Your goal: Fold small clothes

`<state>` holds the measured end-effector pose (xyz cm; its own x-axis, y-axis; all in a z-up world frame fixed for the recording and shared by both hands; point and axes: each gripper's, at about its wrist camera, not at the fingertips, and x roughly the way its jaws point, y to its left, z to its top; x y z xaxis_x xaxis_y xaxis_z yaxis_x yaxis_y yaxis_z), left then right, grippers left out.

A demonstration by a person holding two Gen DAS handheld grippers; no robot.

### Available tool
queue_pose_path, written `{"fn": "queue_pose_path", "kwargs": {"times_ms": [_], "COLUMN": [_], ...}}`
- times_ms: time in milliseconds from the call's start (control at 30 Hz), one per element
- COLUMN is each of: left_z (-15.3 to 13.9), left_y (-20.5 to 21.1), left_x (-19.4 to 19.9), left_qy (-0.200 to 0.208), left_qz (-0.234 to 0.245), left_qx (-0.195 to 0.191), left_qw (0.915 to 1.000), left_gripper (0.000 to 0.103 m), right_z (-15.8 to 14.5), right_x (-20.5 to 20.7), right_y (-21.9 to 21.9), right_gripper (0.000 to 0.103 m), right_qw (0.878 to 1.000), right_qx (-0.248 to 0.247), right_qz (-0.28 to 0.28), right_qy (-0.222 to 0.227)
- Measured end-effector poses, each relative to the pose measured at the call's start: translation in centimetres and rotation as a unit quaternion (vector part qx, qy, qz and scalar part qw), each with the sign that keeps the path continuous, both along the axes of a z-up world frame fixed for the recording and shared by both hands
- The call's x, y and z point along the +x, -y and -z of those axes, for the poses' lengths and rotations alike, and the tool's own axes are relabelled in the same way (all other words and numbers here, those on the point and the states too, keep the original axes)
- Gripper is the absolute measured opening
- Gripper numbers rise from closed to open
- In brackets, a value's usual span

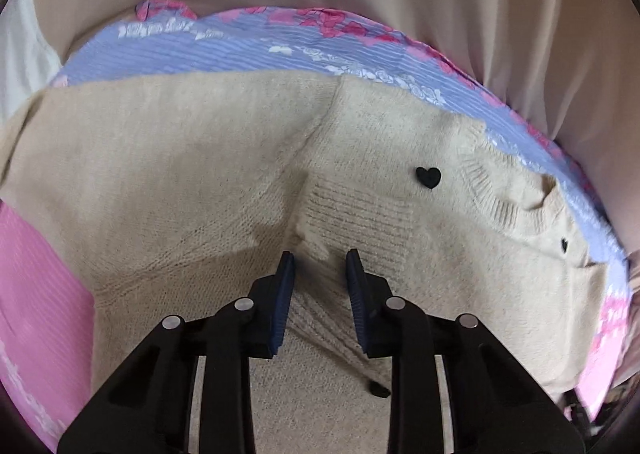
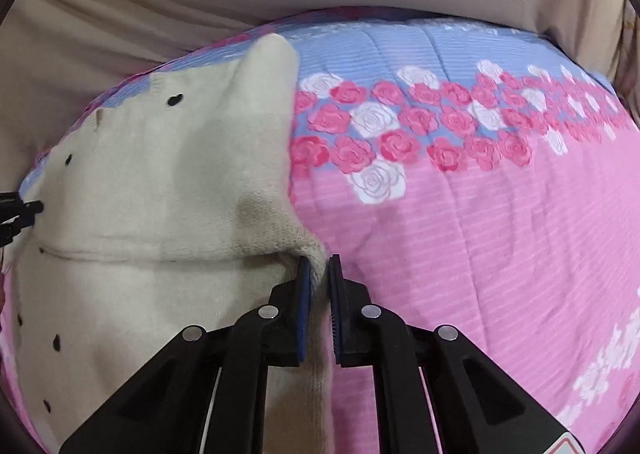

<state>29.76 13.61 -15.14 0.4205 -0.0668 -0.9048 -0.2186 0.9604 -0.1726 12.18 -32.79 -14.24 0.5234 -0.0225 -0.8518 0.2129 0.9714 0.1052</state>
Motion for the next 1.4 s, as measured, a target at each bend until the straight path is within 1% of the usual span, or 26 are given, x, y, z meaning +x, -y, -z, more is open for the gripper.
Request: {"fn": "queue_pose_path", "kwargs": {"times_ms": [100, 167, 200, 233, 300, 333, 400, 467, 567, 600, 633, 667, 700, 800, 833, 867, 900, 1000, 1067, 1133, 1200, 1233, 1267, 1300, 1333, 1400], "left_z": [-0.5, -1.4, -2.2, -3.1, -4.1, -4.3, -3.8, -2.9, -1.1, -0.6, 0.0, 0.1, 0.2, 0.3, 0.4, 0.4, 0.4, 0.3, 0.0, -0.5, -1.0, -1.1, -1.1, -1.2, -1.1, -0.2], "left_y": [0.0, 0.0, 0.2, 0.6, 1.4, 2.0, 3.7, 5.2, 6.8, 7.0, 7.0, 7.0, 7.1, 7.3, 7.4, 7.5, 7.7, 7.7, 7.2, 6.2, 5.0, 4.3, 3.7, 2.8, 2.0, 1.1], "left_x": [-0.2, -0.7, -1.2, -1.8, -2.7, -2.9, -3.0, -3.0, -2.7, -2.6, -2.6, -2.6, -2.6, -2.6, -2.6, -2.5, -2.5, -2.6, -2.7, -2.7, -2.3, -1.9, -1.5, -1.1, -0.8, 0.1], "left_qy": [0.0, 0.007, 0.015, 0.026, 0.038, 0.04, 0.033, 0.021, -0.002, -0.009, -0.014, -0.012, -0.009, -0.009, -0.008, -0.007, -0.007, -0.004, 0.001, 0.008, 0.016, 0.013, 0.006, 0.005, 0.004, -0.012], "left_qz": [0.0, -0.004, -0.003, 0.001, 0.013, 0.02, 0.038, 0.05, 0.061, 0.061, 0.06, 0.06, 0.063, 0.074, 0.075, 0.076, 0.078, 0.071, 0.053, 0.026, -0.002, -0.016, -0.028, -0.046, -0.061, -0.06], "left_qx": [0.008, 0.001, 0.0, 0.0, -0.012, -0.017, -0.023, -0.019, 0.012, 0.019, 0.03, 0.034, 0.041, 0.057, 0.06, 0.066, 0.073, 0.071, 0.053, 0.038, 0.033, 0.036, 0.042, 0.037, 0.027, 0.009], "left_qw": [1.0, 1.0, 0.9999, 0.9997, 0.9991, 0.9989, 0.9985, 0.9983, 0.9981, 0.9979, 0.9976, 0.9975, 0.9971, 0.9956, 0.9954, 0.9949, 0.9943, 0.9949, 0.9971, 0.9989, 0.9993, 0.9992, 0.9987, 0.9982, 0.9977, 0.9981], "left_gripper": [0.026, 0.026, 0.028, 0.032, 0.041, 0.044, 0.045, 0.045, 0.045, 0.044, 0.044, 0.044, 0.044, 0.045, 0.045, 0.045, 0.045, 0.045, 0.045, 0.044, 0.046, 0.055, 0.058, 0.06, 0.06, 0.056], "right_z": [-2.0, -4.4, -5.9, -7.1, -9.1, -9.5, -9.4, -8.2, -4.6, -3.7, -2.5, -2.1, -2.3, -3.8, -2.4, -0.3, -0.2, -1.8, -3.9, -5.0, -5.3, -5.3, -5.2, -5.0, -4.5, -4.0], "right_x": [-0.6, -1.1, -1.4, -1.4, -0.7, 0.8, 4.8, 8.9, 14.9, 15.8, 17.0, 17.1, 17.3, 16.0, 16.1, 16.5, 16.3, 15.8, 14.5, 13.9, 14.0, 14.1, 14.3, 14.6, 14.9, 15.4], "right_y": [-0.2, -0.6, -0.9, -0.9, -0.5, -0.5, -0.6, 0.0, 1.7, 2.1, 2.5, 2.3, 2.6, 3.7, 4.3, 4.7, 4.9, 5.3, 5.2, 4.4, 3.5, 2.9, 2.4, 2.0, 1.7, 1.8], "right_gripper": [0.01, 0.015, 0.023, 0.036, 0.043, 0.043, 0.043, 0.043, 0.043, 0.039, 0.019, 0.008, 0.009, 0.008, 0.008, 0.009, 0.01, 0.02, 0.027, 0.029, 0.03, 0.031, 0.032, 0.038, 0.04, 0.04], "right_qw": [1.0, 0.999, 0.998, 0.997, 0.995, 0.995, 0.996, 0.997, 0.999, 0.999, 0.997, 0.996, 0.995, 0.994, 0.995, 0.996, 0.995, 0.993, 0.994, 0.996, 0.996, 0.996, 0.996, 0.997, 0.997, 0.998], "right_qx": [-0.004, -0.022, -0.02, -0.019, -0.018, -0.016, -0.016, 0.019, 0.045, 0.05, 0.067, 0.082, 0.098, 0.101, 0.092, 0.088, 0.095, 0.116, 0.097, 0.076, 0.075, 0.064, 0.056, 0.052, 0.048, 0.043], "right_qz": [-0.003, -0.006, -0.014, -0.018, -0.015, -0.023, -0.038, -0.045, -0.011, -0.005, 0.0, -0.003, -0.007, 0.012, 0.02, 0.022, 0.017, 0.005, 0.003, -0.006, -0.024, -0.032, -0.039, -0.044, -0.046, -0.039], "right_qy": [0.01, 0.035, 0.056, 0.074, 0.099, 0.095, 0.077, 0.061, -0.005, -0.018, -0.036, -0.04, -0.031, 0.029, 0.016, -0.02, 0.004, 0.004, 0.045, 0.052, 0.051, 0.05, 0.049, 0.045, 0.037, 0.032]}}
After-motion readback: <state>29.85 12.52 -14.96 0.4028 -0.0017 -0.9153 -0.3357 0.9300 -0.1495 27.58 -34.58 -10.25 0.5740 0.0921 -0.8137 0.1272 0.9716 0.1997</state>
